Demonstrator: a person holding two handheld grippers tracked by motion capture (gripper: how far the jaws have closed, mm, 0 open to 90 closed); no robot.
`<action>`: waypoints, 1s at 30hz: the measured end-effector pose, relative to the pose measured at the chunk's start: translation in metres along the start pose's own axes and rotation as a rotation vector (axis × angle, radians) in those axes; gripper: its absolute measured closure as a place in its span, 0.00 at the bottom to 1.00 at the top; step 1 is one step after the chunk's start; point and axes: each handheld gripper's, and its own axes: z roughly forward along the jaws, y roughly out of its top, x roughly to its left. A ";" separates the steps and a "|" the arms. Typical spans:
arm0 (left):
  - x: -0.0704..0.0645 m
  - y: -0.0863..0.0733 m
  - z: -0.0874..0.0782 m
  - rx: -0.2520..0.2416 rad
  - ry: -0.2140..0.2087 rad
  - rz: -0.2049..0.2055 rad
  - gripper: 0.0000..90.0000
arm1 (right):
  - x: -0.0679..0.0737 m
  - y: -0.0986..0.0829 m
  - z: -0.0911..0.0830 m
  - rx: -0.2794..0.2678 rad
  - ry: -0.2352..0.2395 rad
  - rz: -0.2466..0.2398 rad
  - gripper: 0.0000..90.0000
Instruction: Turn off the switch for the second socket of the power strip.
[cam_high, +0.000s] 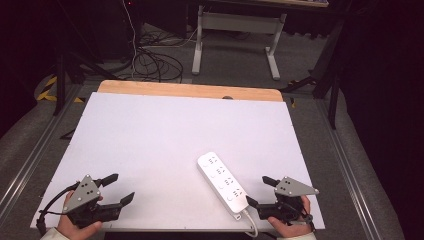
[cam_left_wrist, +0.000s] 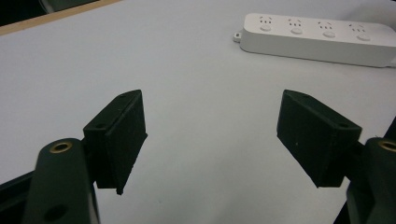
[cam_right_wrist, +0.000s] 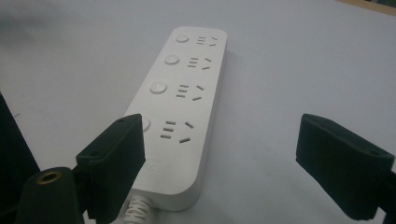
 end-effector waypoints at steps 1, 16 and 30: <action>0.000 0.000 0.000 -0.002 0.002 0.000 0.27 | 0.000 0.000 0.000 0.001 0.000 -0.001 0.18; -0.002 0.000 -0.001 -0.009 0.027 0.006 0.27 | 0.000 0.000 0.002 0.004 -0.008 -0.006 0.18; -0.003 0.000 0.000 -0.005 0.034 -0.002 0.27 | 0.001 0.009 0.001 0.015 -0.021 -0.041 0.26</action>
